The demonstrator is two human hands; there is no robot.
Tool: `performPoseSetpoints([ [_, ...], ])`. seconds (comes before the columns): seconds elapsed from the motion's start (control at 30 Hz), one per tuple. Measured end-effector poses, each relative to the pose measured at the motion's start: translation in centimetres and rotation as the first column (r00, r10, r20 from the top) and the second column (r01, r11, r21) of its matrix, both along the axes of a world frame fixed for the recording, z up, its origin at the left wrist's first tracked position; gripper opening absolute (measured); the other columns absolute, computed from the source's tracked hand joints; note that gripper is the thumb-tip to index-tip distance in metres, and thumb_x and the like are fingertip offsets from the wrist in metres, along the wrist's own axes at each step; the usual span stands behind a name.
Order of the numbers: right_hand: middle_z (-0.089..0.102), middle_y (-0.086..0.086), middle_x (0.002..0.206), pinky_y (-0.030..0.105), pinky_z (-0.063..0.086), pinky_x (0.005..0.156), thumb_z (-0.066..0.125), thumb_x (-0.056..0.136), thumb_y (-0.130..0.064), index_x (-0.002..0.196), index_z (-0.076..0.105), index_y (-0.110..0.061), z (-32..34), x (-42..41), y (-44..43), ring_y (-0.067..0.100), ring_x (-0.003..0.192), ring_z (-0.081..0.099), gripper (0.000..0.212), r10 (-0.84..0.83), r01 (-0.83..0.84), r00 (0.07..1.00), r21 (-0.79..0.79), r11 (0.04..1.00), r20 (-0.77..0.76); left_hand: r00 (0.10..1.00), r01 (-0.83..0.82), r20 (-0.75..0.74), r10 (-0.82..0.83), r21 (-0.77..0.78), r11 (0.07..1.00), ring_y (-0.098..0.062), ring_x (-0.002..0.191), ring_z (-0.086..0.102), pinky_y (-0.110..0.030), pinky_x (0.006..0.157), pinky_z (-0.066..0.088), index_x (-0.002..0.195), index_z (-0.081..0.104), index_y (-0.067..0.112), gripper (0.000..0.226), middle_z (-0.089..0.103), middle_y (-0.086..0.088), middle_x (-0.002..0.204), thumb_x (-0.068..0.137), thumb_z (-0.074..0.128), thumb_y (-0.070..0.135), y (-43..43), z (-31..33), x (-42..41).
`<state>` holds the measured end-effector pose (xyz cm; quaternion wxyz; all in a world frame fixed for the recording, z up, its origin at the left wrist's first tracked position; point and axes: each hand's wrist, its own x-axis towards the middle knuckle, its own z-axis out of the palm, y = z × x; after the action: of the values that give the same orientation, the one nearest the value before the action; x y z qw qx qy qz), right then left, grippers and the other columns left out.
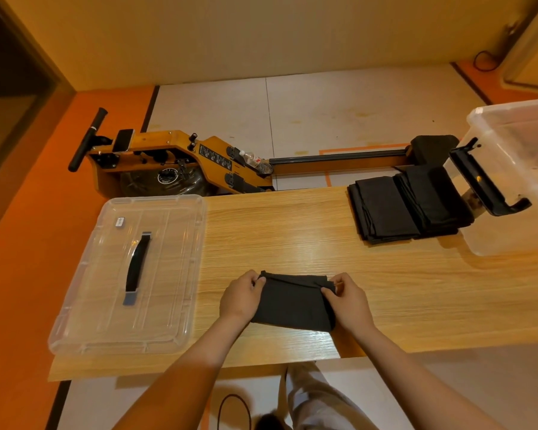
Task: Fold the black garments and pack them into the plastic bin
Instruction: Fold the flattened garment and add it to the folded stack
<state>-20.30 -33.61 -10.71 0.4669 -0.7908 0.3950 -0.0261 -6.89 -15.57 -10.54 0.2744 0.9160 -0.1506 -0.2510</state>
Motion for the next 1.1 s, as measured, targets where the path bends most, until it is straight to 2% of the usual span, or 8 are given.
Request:
performPoseSetpoints([
  [0.17, 0.060, -0.002, 0.069, 0.033, 0.042, 0.055, 0.058, 0.093, -0.034, 0.092, 0.048, -0.020, 0.4, 0.2, -0.1, 0.015, 0.064, 0.057, 0.018, 0.070, -0.086, 0.993, -0.188, 0.978, -0.091, 0.999, 0.018, 0.047, -0.020, 0.026, 0.999, -0.022, 0.066, 0.054, -0.030, 0.053, 0.032, 0.090, 0.048, 0.016, 0.025, 0.055, -0.001, 0.069, 0.103, 0.035, 0.033, -0.5, 0.1, -0.4],
  [0.37, 0.056, -0.007, 0.071, 0.029, 0.038, 0.050, 0.051, 0.095, -0.042, 0.102, 0.047, -0.021, 0.9, 1.2, 0.2, 0.016, 0.063, 0.054, 0.022, 0.140, -0.217, 0.965, -0.374, 0.902, -0.221, 0.999, -0.036, 0.009, 0.037, -0.046, 0.998, -0.017, 0.060, 0.048, -0.032, 0.052, 0.031, 0.077, 0.042, 0.020, 0.028, 0.049, 0.001, 0.064, 0.103, 0.039, 0.028, -0.2, 0.2, -0.5],
  [0.53, 0.059, -0.004, 0.098, 0.029, 0.041, 0.058, 0.051, 0.092, -0.052, 0.110, 0.047, -0.022, 1.6, 1.4, -0.3, 0.019, 0.086, 0.060, 0.036, 0.119, -0.237, 0.946, -0.391, 0.889, -0.302, 0.961, -0.063, 0.277, -0.025, 0.304, 0.951, -0.021, 0.077, 0.060, -0.032, 0.056, 0.041, 0.117, 0.041, 0.016, 0.033, 0.064, -0.002, 0.091, 0.100, 0.039, 0.044, -0.5, 0.8, -0.8],
  [0.63, 0.057, 0.000, 0.109, 0.031, 0.046, 0.069, 0.052, 0.092, -0.047, 0.118, 0.053, -0.019, 1.7, 1.2, 0.0, 0.019, 0.102, 0.054, 0.039, 0.139, -0.179, 0.984, -0.549, 0.817, -0.115, 0.865, -0.006, 0.496, -0.076, 0.161, 0.987, -0.023, 0.111, 0.057, -0.037, 0.085, 0.048, 0.135, 0.045, 0.010, 0.046, 0.059, -0.005, 0.124, 0.099, 0.037, 0.039, -1.0, 0.9, -2.0],
  [0.7, 0.060, 0.006, 0.118, 0.036, 0.046, 0.088, 0.048, 0.093, -0.036, 0.120, 0.058, -0.014, 1.2, 1.5, 1.2, 0.024, 0.112, 0.054, 0.037, 0.303, -0.230, 0.953, -0.658, 0.717, -0.003, 0.785, 0.164, 0.583, -0.210, 0.131, 0.978, -0.025, 0.125, 0.050, -0.038, 0.103, 0.041, 0.138, 0.046, 0.008, 0.050, 0.054, -0.008, 0.136, 0.099, 0.033, 0.036, -1.8, 0.3, -3.4],
  [0.83, 0.050, 0.007, 0.142, 0.036, 0.025, 0.112, 0.034, 0.097, -0.032, 0.138, 0.050, -0.009, -1.7, 2.1, 3.9, 0.023, 0.136, 0.041, 0.050, 0.555, -0.493, 0.821, -0.658, 0.570, -0.134, 0.748, 0.344, 0.503, -0.434, 0.266, 0.900, -0.022, 0.141, 0.034, -0.039, 0.112, 0.020, 0.145, 0.039, 0.005, 0.057, 0.039, -0.009, 0.151, 0.096, 0.029, 0.032, -2.0, -1.7, -4.4],
  [0.97, 0.040, 0.002, 0.150, 0.038, 0.016, 0.114, 0.017, 0.103, -0.046, 0.147, 0.036, -0.016, -3.3, 1.8, 3.3, 0.020, 0.143, 0.029, 0.057, 0.553, -0.592, 0.791, -0.557, 0.582, -0.263, 0.782, 0.363, 0.398, -0.480, 0.336, 0.869, -0.018, 0.146, 0.022, -0.042, 0.114, 0.013, 0.150, 0.031, 0.012, 0.061, 0.030, -0.003, 0.156, 0.098, 0.024, 0.042, -1.3, -3.0, -3.6],
  [1.1, 0.045, 0.002, 0.147, 0.039, 0.018, 0.114, 0.023, 0.102, -0.042, 0.145, 0.040, -0.015, -3.1, 2.0, 3.3, 0.020, 0.140, 0.036, 0.053, 0.545, -0.585, 0.799, -0.542, 0.604, -0.255, 0.809, 0.386, 0.359, -0.466, 0.273, 0.881, -0.010, 0.148, 0.007, -0.038, 0.119, 0.002, 0.154, 0.016, 0.018, 0.061, 0.015, 0.003, 0.160, 0.098, 0.009, 0.044, -1.3, -2.8, -3.5],
])
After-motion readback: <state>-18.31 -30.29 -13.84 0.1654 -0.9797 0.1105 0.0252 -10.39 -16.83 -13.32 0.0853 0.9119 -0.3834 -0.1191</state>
